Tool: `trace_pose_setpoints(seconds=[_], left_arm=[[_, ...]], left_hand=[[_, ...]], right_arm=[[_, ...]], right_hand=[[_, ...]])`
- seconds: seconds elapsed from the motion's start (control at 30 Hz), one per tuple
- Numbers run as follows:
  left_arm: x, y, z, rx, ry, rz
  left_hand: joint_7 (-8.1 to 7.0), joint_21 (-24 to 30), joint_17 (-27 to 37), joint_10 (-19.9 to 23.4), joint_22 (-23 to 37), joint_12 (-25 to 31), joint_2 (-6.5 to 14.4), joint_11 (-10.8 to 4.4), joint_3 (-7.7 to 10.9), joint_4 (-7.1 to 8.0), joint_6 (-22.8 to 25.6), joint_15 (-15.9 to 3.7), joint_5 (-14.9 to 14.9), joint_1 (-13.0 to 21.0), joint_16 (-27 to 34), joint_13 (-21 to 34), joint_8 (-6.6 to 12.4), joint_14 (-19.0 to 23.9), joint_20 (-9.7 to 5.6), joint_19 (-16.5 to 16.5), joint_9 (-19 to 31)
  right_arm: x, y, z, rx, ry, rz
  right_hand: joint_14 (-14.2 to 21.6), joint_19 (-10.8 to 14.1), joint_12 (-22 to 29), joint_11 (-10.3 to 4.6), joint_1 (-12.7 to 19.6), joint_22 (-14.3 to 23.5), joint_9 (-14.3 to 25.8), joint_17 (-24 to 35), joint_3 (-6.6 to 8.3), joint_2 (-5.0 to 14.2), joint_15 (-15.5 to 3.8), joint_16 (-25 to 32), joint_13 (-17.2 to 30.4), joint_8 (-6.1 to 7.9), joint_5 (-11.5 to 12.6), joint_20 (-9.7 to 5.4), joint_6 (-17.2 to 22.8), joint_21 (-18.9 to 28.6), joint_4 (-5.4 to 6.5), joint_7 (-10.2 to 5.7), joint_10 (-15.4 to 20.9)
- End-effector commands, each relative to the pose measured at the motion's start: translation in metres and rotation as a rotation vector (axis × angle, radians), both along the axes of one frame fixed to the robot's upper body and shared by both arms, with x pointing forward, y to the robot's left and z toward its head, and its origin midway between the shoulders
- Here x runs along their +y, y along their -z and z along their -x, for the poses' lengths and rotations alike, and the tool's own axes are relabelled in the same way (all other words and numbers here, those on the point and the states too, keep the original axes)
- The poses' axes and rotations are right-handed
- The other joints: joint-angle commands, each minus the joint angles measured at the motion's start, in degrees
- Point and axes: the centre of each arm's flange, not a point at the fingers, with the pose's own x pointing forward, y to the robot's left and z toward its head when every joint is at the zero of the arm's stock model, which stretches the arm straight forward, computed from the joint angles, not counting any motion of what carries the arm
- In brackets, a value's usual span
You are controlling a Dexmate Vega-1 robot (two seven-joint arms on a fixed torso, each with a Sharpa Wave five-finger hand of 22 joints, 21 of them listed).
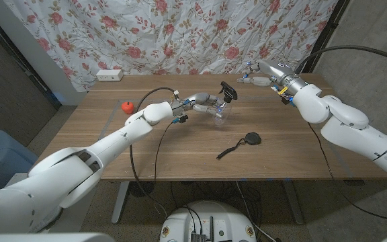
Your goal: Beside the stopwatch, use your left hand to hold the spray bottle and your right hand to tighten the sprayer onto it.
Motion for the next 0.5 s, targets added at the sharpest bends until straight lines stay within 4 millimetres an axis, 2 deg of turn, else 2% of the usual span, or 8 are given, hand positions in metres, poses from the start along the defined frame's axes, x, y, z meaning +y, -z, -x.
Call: trace_pose_setpoints(seconds=[0.03,0.07,0.13,0.2,0.27,0.43,0.5], left_arm=[[0.017,0.007,0.004,-0.003,-0.053,0.088],[0.019,0.007,0.004,-0.004,-0.060,0.098],[0.023,0.010,0.005,-0.004,-0.072,0.124],[0.027,0.011,0.006,-0.006,-0.086,0.144],[0.032,0.013,0.006,-0.008,-0.099,0.165],[0.042,0.015,0.007,-0.014,-0.121,0.201],[0.044,0.016,0.007,-0.014,-0.124,0.209]], left_hand=[[-5.22,0.0,0.0,5.3,0.1,-0.2,5.2,-5.89,0.76,0.62,6.2,-7.42,0.3,2.8,-0.1,-0.1,19.95,0.4,-3.12,0.2,0.1],[-5.12,0.0,0.0,5.4,0.1,-0.2,5.2,-5.99,0.75,0.64,6.1,-7.41,0.3,2.7,-0.1,-0.1,19.85,0.4,-3.08,0.1,0.1],[-5.31,0.0,0.0,5.3,0.1,-0.2,5.2,-5.98,0.75,0.63,5.5,-7.42,0.3,2.8,-0.1,-0.2,19.53,0.4,-2.96,0.1,0.1],[-5.30,0.0,0.0,5.2,0.1,-0.3,5.2,-6.02,0.73,0.65,5.4,-7.45,0.3,2.8,-0.2,-0.4,19.36,0.4,-2.92,0.1,0.0],[-5.35,0.0,0.0,5.1,0.1,-0.3,5.1,-6.18,0.69,0.61,5.3,-7.47,0.3,2.8,-0.2,-0.5,19.19,0.3,-2.52,0.0,0.0],[-5.40,0.0,0.0,4.9,0.1,-0.5,5.2,-6.14,0.63,0.68,4.8,-7.47,0.3,2.7,-0.1,-0.7,18.72,0.3,-2.10,0.0,-0.2],[-5.33,0.0,0.0,4.4,0.1,-0.6,5.2,-6.21,0.60,0.68,4.5,-7.48,0.3,2.7,-0.1,-0.8,18.43,0.2,-1.87,0.0,-0.2]], right_arm=[[-0.010,0.007,-0.010,0.042,-0.068,-0.135],[-0.010,0.007,-0.010,0.041,-0.075,-0.146],[-0.011,0.009,-0.012,0.049,-0.085,-0.168],[-0.012,0.011,-0.014,0.049,-0.109,-0.202],[-0.013,0.012,-0.015,0.061,-0.132,-0.229],[-0.012,0.016,-0.019,0.064,-0.160,-0.277],[-0.011,0.018,-0.021,0.073,-0.176,-0.293]], right_hand=[[-0.5,-0.4,0.2,0.01,-1.4,0.0,-0.1,0.1,-0.22,-0.10,-0.08,-0.1,0.0,-1.78,-0.1,-0.06,-2.9,0.1,-0.01,0.30,-0.7],[-0.7,-0.5,0.2,0.15,-1.7,0.0,-0.2,0.1,-0.30,-0.08,0.09,-0.2,0.0,-2.74,-0.1,-0.09,-4.5,0.1,-0.02,0.39,-0.9],[-0.8,-0.5,0.2,0.13,-1.8,0.0,-0.2,0.0,-0.32,-0.07,0.12,-0.2,0.0,-3.01,-0.1,-0.03,-4.8,0.1,-0.03,0.31,-1.0],[-0.9,-0.7,0.3,0.30,-2.1,0.0,-0.3,0.0,-0.40,-0.04,0.26,-0.3,-0.1,-4.18,-0.2,0.07,-6.7,0.1,-0.06,0.19,-1.3],[-0.8,-0.7,0.3,0.21,-2.3,0.0,-0.3,0.0,-0.40,0.10,0.28,-0.3,-0.1,-4.55,-0.1,0.12,-7.3,0.1,-0.01,0.41,-1.4],[-1.4,-1.3,0.3,0.20,-3.2,0.0,-0.3,0.0,-0.27,1.22,0.23,-0.4,-0.1,-7.25,0.1,-0.05,-11.6,0.0,0.27,0.81,-2.3],[-1.5,-1.6,0.3,0.13,-3.4,0.0,-0.3,0.0,-0.28,1.37,0.42,-0.5,-0.1,-8.04,0.1,-0.06,-12.9,-0.1,0.28,0.51,-2.4]])
